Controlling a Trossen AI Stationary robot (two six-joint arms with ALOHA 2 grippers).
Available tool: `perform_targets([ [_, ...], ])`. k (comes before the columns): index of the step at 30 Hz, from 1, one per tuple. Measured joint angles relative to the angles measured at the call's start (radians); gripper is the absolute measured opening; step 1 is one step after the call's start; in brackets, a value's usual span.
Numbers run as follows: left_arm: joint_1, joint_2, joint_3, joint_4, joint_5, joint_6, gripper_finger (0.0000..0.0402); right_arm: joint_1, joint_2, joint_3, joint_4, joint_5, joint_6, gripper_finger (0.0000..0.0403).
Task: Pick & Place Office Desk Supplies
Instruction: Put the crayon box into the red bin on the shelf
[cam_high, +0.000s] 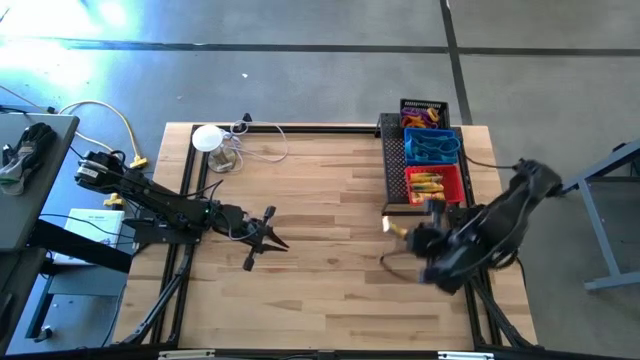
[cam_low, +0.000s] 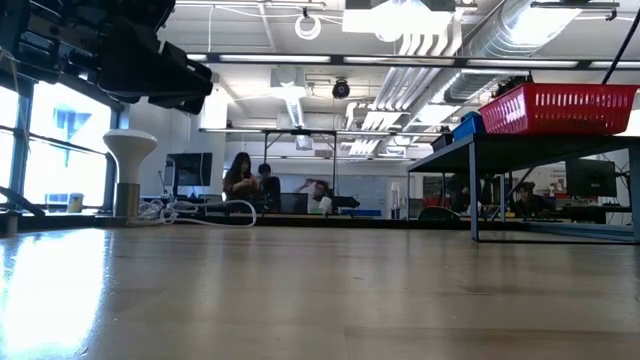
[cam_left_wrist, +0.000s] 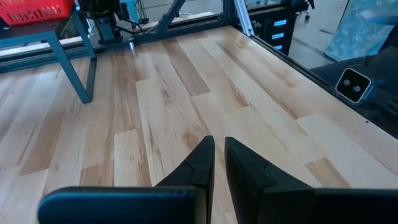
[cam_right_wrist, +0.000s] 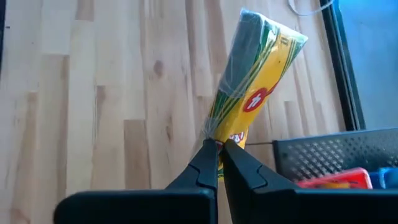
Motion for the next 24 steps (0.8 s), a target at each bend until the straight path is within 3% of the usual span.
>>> perform_targets([
  [5, 0.0, 0.0, 0.0, -0.002, 0.0, -0.029, 0.0029, -0.032, -0.162, -0.091, -0.001, 0.002, 0.04, 0.0003],
  [12, 0.0, 0.0, 0.0, -0.003, 0.0, -0.1, 0.0029, -0.046, -0.33, -0.305, -0.002, -0.079, 0.138, 0.0003],
  [17, 0.0, 0.0, 0.0, -0.003, 0.0, -0.175, 0.0029, -0.11, -0.392, -0.381, -0.001, -0.08, 0.066, 0.0003],
  [24, -0.003, 0.0, 0.0, -0.003, 0.0, -0.277, 0.0029, -0.289, -0.46, -0.388, 0.0, -0.084, -0.056, 0.0003],
])
